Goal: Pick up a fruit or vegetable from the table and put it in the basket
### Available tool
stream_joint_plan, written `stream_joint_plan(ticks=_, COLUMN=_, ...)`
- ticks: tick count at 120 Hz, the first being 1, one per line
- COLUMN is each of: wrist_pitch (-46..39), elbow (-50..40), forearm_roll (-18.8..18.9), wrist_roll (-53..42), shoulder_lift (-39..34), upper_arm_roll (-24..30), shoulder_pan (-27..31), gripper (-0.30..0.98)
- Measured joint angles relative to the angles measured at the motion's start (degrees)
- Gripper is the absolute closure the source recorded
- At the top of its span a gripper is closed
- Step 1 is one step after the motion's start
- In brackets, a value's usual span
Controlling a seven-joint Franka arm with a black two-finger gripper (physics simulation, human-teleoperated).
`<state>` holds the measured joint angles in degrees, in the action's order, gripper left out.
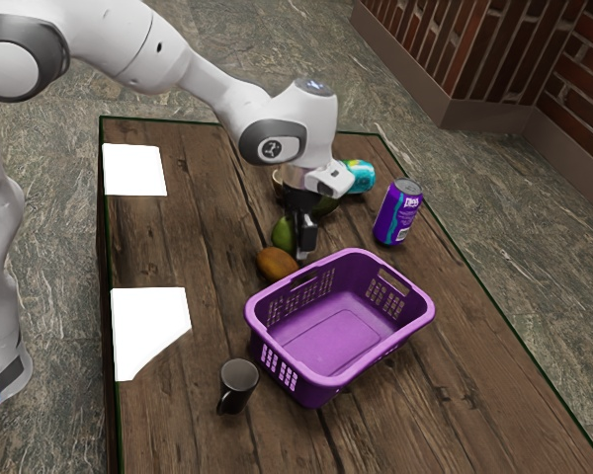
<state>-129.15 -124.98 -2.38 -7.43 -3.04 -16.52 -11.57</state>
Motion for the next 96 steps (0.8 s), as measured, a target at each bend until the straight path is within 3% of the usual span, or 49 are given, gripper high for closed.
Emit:
stream_joint_plan(ticks=9, wrist_pitch=-0.18, elbow=-0.02, forearm_roll=0.02, wrist_roll=-0.10, shoulder_lift=-0.15, upper_arm_roll=-0.03, shoulder_pan=0.06, gripper=0.29)
stream_joint_plan(ticks=40, wrist_pitch=0.20, elbow=0.13, forearm_roll=0.60, wrist_roll=0.11, shoulder_lift=-3.14, upper_arm_roll=-0.66, shoulder_pan=-0.19, gripper=0.39)
stream_joint_plan(ticks=66, wrist_pitch=5.10, elbow=0.67, forearm_roll=2.97, wrist_roll=0.55, shoulder_lift=-15.51, upper_arm_roll=0.68, shoulder_pan=-4.19, gripper=0.43)
stream_joint_plan(ticks=96, wrist_pitch=10.22, elbow=2.04, forearm_roll=5.06, wrist_roll=0.64, shoulder_lift=-20.85, upper_arm_roll=10.21, shoulder_pan=-7.87, gripper=0.40)
